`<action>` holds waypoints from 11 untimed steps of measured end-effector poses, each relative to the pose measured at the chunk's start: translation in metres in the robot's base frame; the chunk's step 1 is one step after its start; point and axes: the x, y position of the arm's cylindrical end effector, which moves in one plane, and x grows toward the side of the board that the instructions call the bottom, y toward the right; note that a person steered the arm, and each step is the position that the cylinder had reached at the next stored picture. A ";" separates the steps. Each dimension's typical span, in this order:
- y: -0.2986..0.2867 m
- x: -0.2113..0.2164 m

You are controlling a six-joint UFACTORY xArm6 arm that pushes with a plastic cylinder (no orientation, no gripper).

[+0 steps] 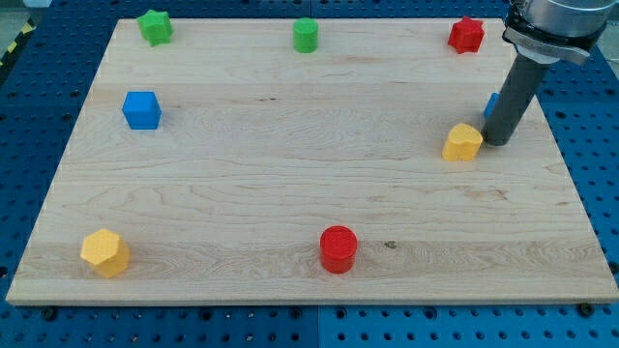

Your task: Move the yellow heart parallel to the green circle

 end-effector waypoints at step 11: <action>-0.191 0.000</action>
